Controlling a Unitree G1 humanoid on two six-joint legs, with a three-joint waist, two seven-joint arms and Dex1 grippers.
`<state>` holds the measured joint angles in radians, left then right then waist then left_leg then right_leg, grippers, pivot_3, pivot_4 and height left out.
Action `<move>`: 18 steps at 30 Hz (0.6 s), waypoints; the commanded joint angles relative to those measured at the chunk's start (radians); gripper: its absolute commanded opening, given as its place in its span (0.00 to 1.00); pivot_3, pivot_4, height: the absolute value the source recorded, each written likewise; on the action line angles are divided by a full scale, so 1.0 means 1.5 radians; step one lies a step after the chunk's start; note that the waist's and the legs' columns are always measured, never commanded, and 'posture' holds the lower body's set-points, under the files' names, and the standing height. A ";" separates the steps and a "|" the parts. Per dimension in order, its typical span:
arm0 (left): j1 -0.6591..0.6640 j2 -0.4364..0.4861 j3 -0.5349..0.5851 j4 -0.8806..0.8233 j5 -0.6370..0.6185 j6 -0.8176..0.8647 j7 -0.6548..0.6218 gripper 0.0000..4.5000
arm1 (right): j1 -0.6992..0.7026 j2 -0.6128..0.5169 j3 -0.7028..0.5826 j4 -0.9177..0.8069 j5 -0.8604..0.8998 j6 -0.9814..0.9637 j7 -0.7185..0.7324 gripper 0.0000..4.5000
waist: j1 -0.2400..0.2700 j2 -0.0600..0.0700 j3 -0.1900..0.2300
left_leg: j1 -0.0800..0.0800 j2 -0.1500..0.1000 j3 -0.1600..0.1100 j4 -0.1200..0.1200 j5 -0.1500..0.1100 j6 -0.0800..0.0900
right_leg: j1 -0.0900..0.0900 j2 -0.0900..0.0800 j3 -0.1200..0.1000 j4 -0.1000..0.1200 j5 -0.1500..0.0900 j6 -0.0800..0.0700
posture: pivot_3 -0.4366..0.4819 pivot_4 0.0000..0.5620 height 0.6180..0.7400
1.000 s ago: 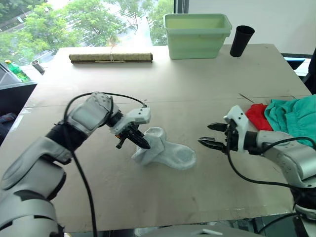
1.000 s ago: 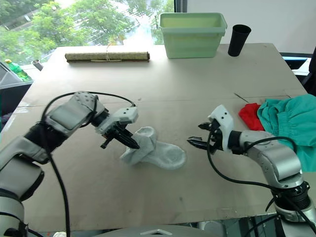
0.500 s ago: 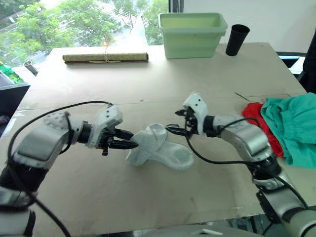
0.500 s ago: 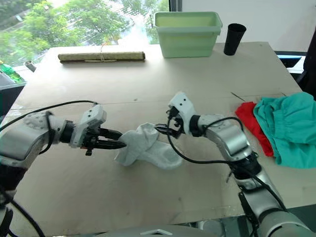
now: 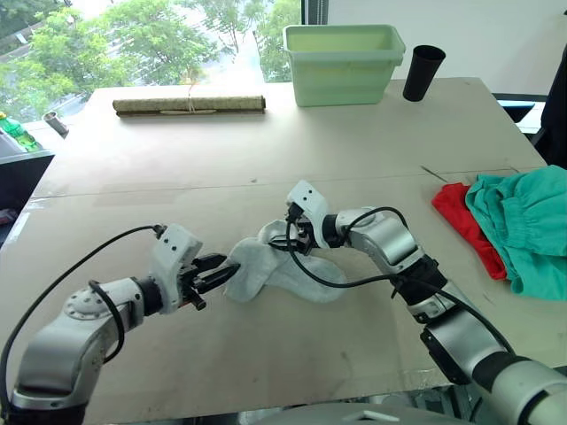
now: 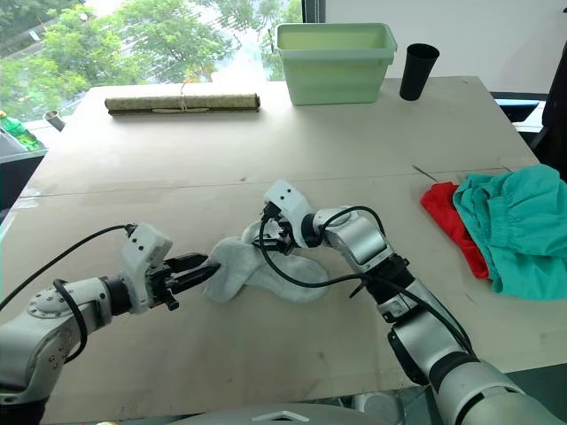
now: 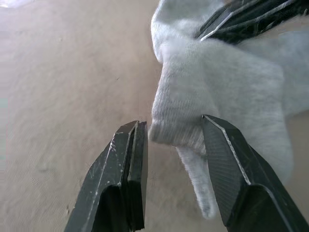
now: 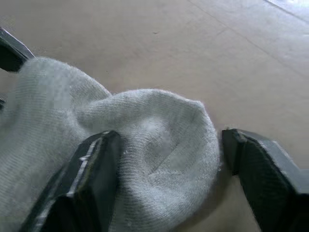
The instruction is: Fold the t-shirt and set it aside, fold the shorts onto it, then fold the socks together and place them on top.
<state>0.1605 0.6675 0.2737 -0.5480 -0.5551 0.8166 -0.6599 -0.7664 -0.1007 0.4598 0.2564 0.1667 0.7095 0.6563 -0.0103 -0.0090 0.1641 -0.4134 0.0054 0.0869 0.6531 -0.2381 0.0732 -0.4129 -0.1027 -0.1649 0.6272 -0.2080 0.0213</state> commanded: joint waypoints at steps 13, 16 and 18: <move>-0.156 0.059 0.022 0.115 -0.099 0.017 -0.103 0.00 | 0.106 -0.032 -0.169 -0.358 0.105 0.198 -0.053 0.01 | 0.007 0.000 0.000 | -0.001 0.000 -0.001 0.000 0.000 -0.001 | -0.001 0.000 -0.001 0.000 0.000 0.000 | 0.48 0.27 0.89; -0.232 0.087 -0.016 0.165 -0.108 0.026 -0.154 0.00 | 0.140 -0.011 -0.218 -0.426 0.134 0.254 -0.099 0.01 | 0.008 0.000 0.000 | -0.001 0.000 -0.001 0.000 0.000 -0.001 | 0.000 0.000 -0.001 0.000 0.000 0.000 | 0.48 0.27 0.89; -0.277 0.098 -0.044 0.199 -0.105 0.029 -0.178 0.00 | 0.158 0.010 -0.248 -0.449 0.145 0.286 -0.136 0.01 | 0.008 0.000 0.000 | -0.001 0.000 -0.001 0.000 0.000 -0.001 | 0.000 0.001 -0.001 0.000 0.000 0.000 | 0.48 0.27 0.89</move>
<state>-0.2247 0.8006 0.2280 -0.2707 -0.6993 0.8579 -0.8887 -0.5323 -0.1055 0.1320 -0.3545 0.3552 1.1021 0.4952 0.0020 -0.0086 0.1644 -0.4143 0.0058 0.0861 0.6525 -0.2376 0.0723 -0.4131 -0.1015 -0.1662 0.6272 -0.2081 0.0212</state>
